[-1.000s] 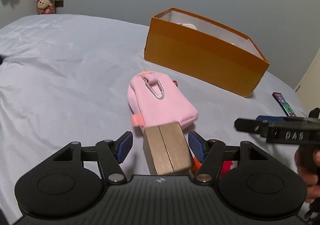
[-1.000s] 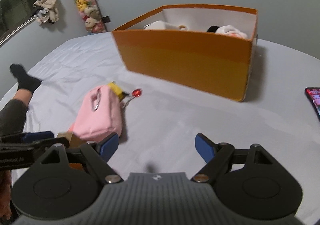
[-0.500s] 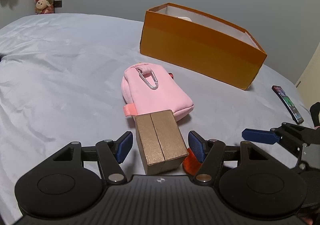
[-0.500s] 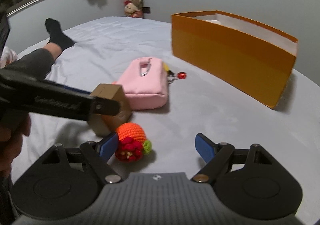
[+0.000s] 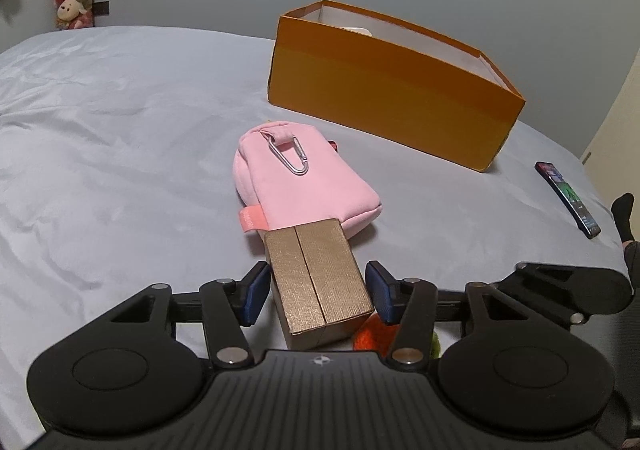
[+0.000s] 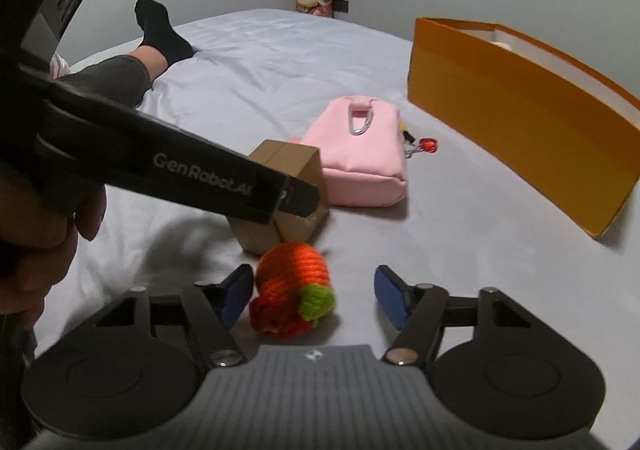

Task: Organize objects
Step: 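Grasp small brown cardboard box with left tool while right tool grasps orange crocheted fruit, then carry brown box with left tool while right tool carries crocheted fruit to orange box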

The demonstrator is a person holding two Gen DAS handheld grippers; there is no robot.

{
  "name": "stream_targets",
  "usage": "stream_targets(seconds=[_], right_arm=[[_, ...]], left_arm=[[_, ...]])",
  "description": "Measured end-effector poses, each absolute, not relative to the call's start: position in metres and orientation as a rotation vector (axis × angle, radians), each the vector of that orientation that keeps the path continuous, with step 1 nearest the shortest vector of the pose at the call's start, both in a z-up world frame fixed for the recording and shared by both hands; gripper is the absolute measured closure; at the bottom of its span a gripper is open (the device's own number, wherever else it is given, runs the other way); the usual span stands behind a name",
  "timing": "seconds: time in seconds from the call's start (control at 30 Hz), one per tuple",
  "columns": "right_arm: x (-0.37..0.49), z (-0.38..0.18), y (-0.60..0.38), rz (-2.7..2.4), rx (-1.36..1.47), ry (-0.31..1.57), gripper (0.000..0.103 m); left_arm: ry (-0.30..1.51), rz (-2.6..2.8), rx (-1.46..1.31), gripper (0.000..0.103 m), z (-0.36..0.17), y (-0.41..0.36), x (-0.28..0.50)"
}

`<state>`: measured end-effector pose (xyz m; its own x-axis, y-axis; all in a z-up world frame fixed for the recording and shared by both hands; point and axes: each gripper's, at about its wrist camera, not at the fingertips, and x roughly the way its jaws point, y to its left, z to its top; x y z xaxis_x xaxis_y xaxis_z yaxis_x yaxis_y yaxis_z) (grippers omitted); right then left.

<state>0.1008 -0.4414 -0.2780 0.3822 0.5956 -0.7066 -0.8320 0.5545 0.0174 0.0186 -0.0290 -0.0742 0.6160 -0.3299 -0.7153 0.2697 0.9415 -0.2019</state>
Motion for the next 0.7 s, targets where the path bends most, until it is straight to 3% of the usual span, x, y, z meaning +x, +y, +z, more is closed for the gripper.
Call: stream_targets(seconds=[0.17, 0.7], right_arm=[[0.097, -0.285, -0.436, 0.969, -0.386, 0.762, 0.058], [0.107, -0.273, -0.45, 0.923, -0.358, 0.753, 0.058]], left_arm=[[0.847, -0.347, -0.076, 0.043, -0.075, -0.03, 0.021], [0.83, -0.354, -0.024, 0.047, -0.066, -0.032, 0.019]])
